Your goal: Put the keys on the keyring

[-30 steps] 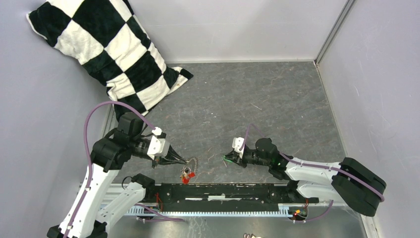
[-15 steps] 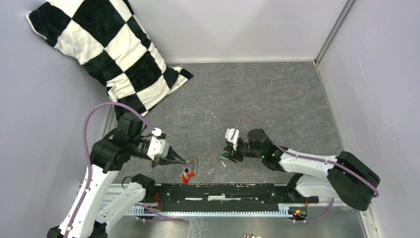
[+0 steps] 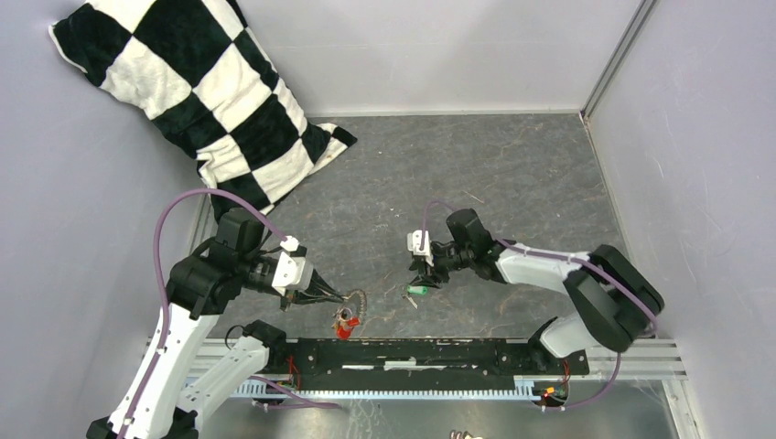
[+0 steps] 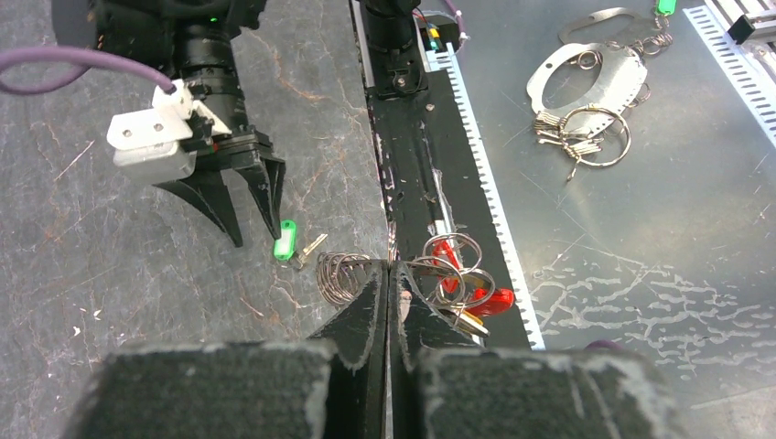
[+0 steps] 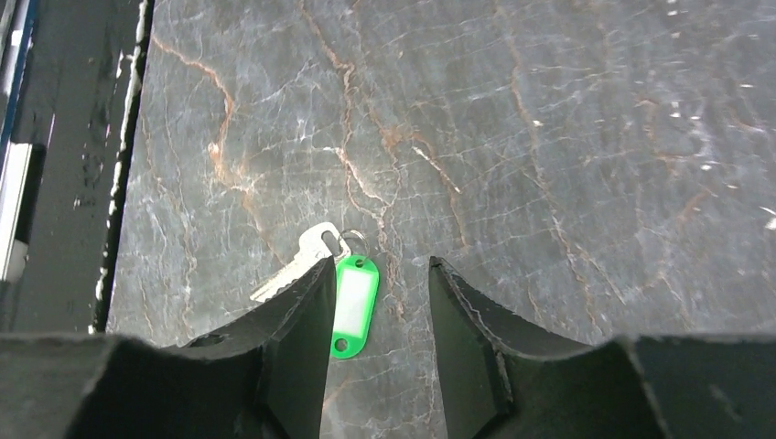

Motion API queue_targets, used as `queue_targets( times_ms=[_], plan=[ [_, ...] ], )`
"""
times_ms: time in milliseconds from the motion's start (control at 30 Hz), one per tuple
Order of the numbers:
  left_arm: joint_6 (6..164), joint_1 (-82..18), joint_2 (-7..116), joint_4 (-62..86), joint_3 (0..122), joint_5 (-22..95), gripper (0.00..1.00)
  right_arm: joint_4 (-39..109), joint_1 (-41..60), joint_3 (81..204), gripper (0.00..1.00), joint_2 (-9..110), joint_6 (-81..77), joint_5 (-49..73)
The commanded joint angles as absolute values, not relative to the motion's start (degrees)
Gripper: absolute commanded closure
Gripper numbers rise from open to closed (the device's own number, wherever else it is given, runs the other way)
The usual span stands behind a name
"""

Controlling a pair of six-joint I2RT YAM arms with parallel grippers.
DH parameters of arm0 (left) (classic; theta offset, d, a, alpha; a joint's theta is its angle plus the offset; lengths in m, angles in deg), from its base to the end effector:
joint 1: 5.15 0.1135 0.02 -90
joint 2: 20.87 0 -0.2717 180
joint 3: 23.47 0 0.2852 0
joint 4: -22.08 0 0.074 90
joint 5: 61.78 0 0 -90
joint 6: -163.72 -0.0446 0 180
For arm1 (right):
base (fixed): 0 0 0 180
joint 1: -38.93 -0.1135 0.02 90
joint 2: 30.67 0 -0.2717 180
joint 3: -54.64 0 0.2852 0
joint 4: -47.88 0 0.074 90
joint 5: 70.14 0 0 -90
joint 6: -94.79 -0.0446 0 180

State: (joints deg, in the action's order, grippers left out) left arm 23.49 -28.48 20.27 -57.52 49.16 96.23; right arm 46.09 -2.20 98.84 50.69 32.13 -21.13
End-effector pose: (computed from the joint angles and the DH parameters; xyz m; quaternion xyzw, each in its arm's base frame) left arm 0.0930 -0.0852 0.3737 0.6237 0.5004 -0.4391 0.4097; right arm 0.1993 0.2129 0.1422 -0.6003 0.6139 0.3621 0.3628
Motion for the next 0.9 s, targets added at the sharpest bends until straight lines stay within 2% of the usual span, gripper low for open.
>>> queue_targets(
  times_ms=[0, 200, 433, 867],
  plan=[
    [21.5, -28.7, 20.2, -57.2, 51.8, 97.1, 0.98, 36.1, -0.2, 106.1, 0.51, 57.5, 46.0, -33.6],
    [21.5, -28.6, 20.0, -57.1, 51.9, 97.0, 0.98, 24.4, 0.3, 113.2, 0.52, 65.7, 54.5, -35.2],
    [21.7, -28.6, 19.7, -57.1, 52.1, 96.9, 0.98, 23.9, 1.5, 113.7, 0.56, 68.1, 55.4, -35.9],
    [21.6, -28.6, 19.5, -57.1, 52.0, 96.4, 0.98, 26.6, 1.5, 115.7, 0.56, 70.2, 52.4, -35.3]
  ],
)
